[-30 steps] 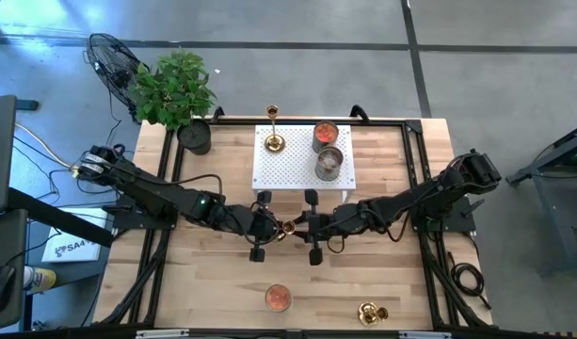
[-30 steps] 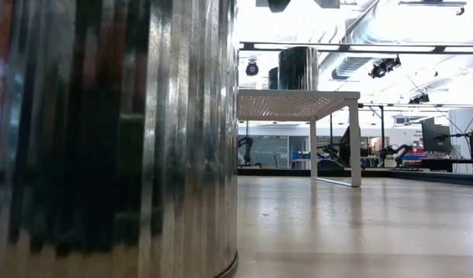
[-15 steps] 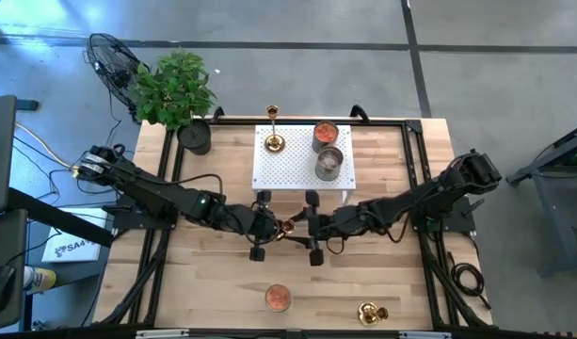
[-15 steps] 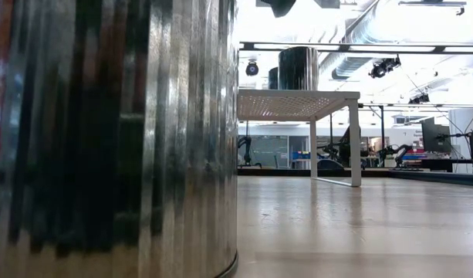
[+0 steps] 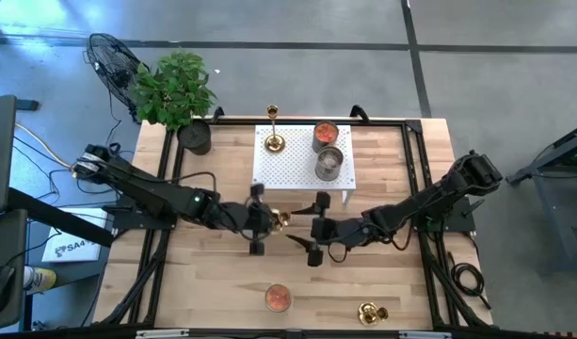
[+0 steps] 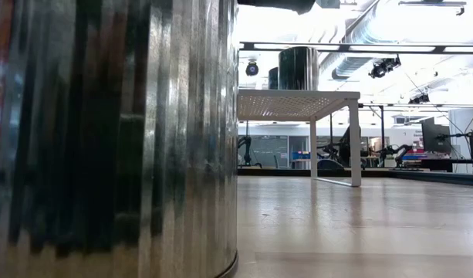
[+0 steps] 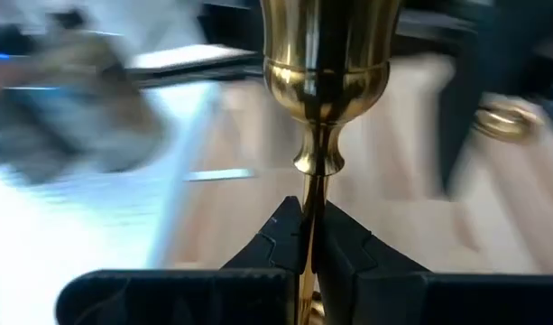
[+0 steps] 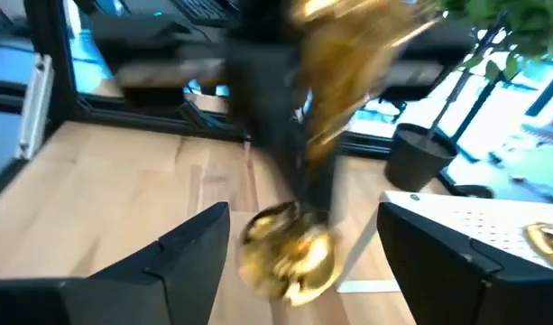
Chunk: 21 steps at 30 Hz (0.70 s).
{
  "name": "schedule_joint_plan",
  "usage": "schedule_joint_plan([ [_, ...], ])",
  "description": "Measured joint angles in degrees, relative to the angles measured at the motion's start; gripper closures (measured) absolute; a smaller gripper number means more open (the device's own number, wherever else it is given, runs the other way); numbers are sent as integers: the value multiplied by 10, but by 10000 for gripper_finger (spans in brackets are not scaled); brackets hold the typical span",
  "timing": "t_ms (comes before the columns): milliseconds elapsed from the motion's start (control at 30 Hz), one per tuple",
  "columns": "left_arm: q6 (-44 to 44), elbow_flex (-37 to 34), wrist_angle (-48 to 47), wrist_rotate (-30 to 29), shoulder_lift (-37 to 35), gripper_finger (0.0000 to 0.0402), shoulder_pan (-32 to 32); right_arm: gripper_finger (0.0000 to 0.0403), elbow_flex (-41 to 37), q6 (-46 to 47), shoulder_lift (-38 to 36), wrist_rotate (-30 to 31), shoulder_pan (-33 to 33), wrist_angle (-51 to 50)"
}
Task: Pick & Place candle stick holders
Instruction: Put the top gold holder on the shelf
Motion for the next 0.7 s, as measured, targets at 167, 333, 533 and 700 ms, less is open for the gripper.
schedule_joint_plan([
  [167,14,14,-24,-78,-65,393,1,127,0,-31,0,56,24,-1],
  [333,57,19,-21,-111,-143,393,4,126,0,-60,-1,114,52,-1],
  [533,71,19,-10,-89,-212,393,52,127,0,-91,-1,150,79,2],
  [700,38,19,-5,11,-234,393,137,128,0,-93,-1,169,88,3],
])
